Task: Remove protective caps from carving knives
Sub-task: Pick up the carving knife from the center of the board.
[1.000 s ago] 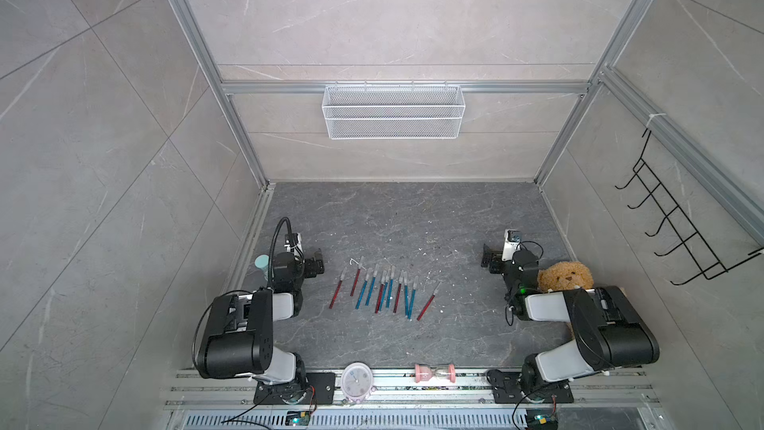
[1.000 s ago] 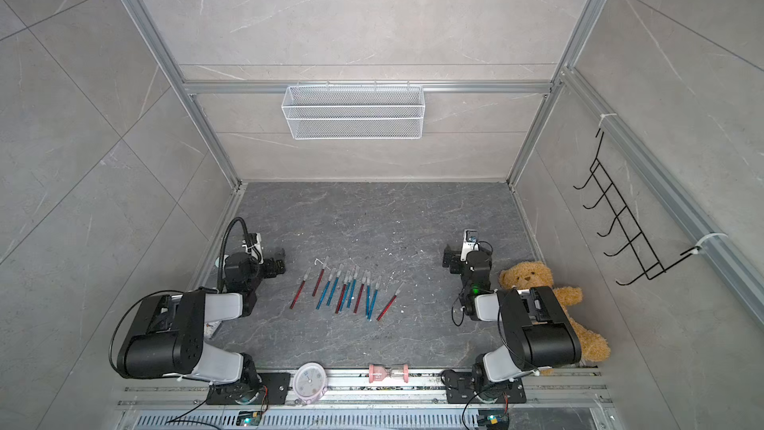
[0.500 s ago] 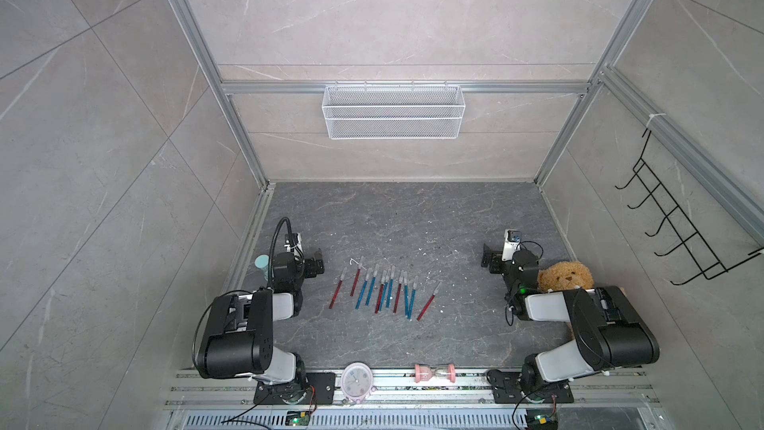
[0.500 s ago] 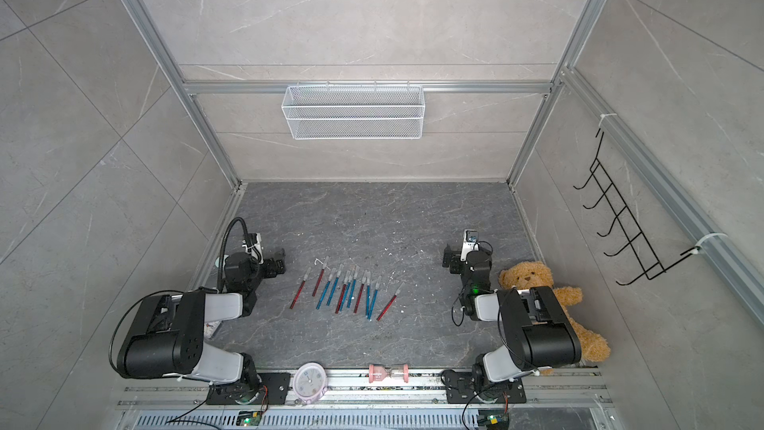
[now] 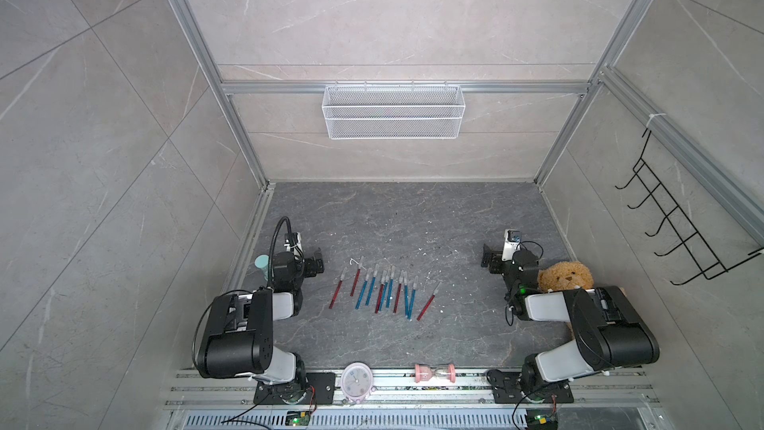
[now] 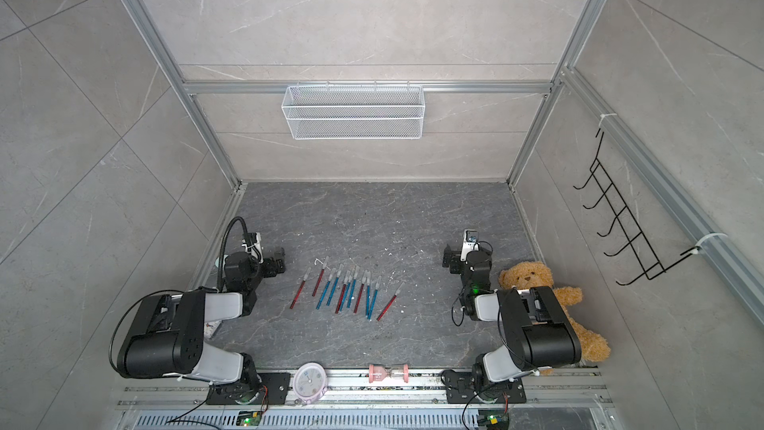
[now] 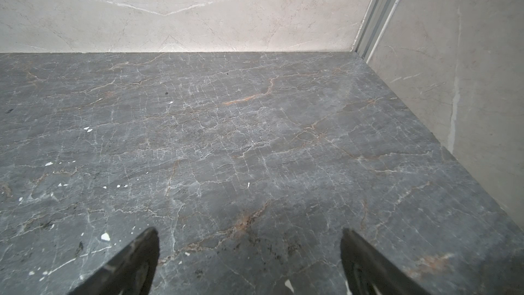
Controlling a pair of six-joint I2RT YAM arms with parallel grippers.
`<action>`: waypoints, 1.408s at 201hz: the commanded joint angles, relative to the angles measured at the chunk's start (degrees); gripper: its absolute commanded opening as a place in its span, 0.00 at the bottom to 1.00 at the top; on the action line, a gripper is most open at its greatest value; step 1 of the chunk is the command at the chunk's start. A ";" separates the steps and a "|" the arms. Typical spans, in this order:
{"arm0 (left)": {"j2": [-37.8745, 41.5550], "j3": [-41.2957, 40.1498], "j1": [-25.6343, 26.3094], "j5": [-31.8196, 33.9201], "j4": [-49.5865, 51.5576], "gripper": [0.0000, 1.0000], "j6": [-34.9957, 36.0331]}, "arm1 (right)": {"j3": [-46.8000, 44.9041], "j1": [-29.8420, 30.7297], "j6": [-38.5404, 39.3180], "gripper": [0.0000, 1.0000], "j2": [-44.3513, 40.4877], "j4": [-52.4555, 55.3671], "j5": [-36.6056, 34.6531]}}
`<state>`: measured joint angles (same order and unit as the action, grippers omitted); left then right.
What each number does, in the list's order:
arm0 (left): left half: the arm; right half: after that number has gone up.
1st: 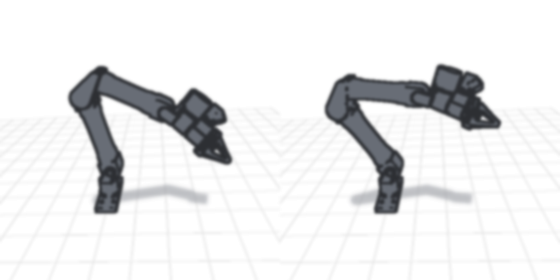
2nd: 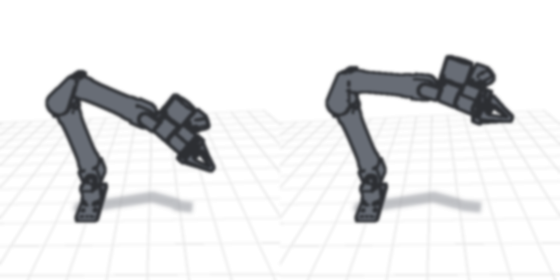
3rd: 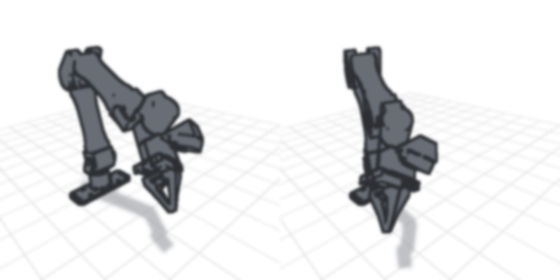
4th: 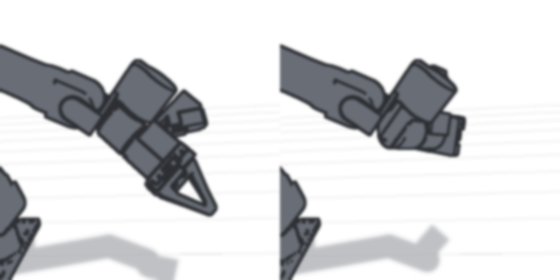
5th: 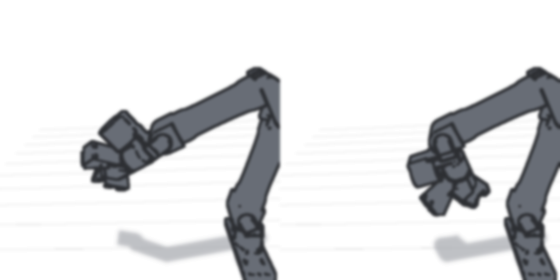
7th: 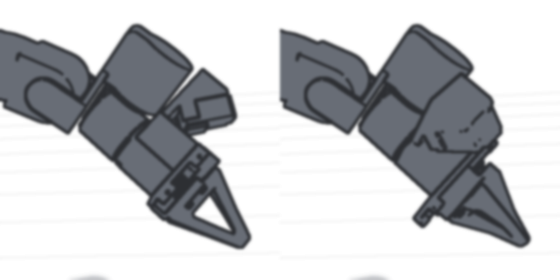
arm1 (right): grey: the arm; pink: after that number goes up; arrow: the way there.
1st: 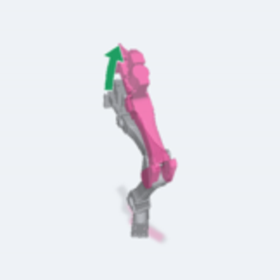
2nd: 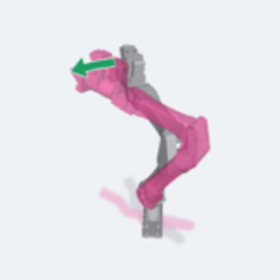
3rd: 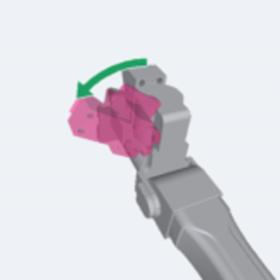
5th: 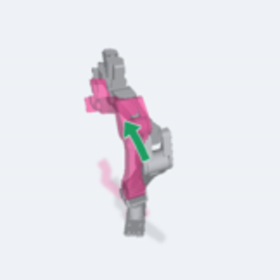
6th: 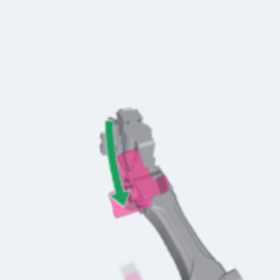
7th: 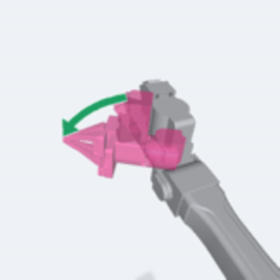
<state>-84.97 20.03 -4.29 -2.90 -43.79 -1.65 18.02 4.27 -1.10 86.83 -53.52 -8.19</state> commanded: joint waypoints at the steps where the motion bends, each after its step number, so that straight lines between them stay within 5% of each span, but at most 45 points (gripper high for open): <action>1: -0.55 1.48 -0.45 1.05 -2.35 1.00 0.97 | 1.22 0.30 -1.08 1.00 0.58 -1.35 -0.69; 32: 0.20 2.35 -0.48 1.07 -0.48 0.98 1.00 | 0.90 0.30 -0.42 1.00 0.33 -1.76 0.64; 95: 9.01 10.04 -0.02 4.46 22.12 1.00 -3.35 | 0.86 0.27 -1.09 1.00 -3.28 0.99 -0.51; 133: 15.14 15.38 0.17 7.37 35.20 0.99 -11.42 | 6.54 0.30 -3.71 1.00 -12.07 21.15 -3.03; 190: 21.17 23.32 3.00 4.19 52.47 0.99 -18.37 | 21.40 0.30 -9.53 1.00 -17.53 51.86 11.53; 221: 23.89 25.17 7.45 3.76 58.51 1.00 -19.26 | 26.47 0.30 -11.58 0.99 -16.84 60.46 22.21; 283: 27.19 26.19 15.65 0.31 65.48 0.99 -20.50 | 27.76 0.30 -12.09 1.00 -22.24 69.15 20.29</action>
<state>-59.29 43.83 8.69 -0.21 17.30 -20.84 43.86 4.32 -12.47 66.78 8.25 11.29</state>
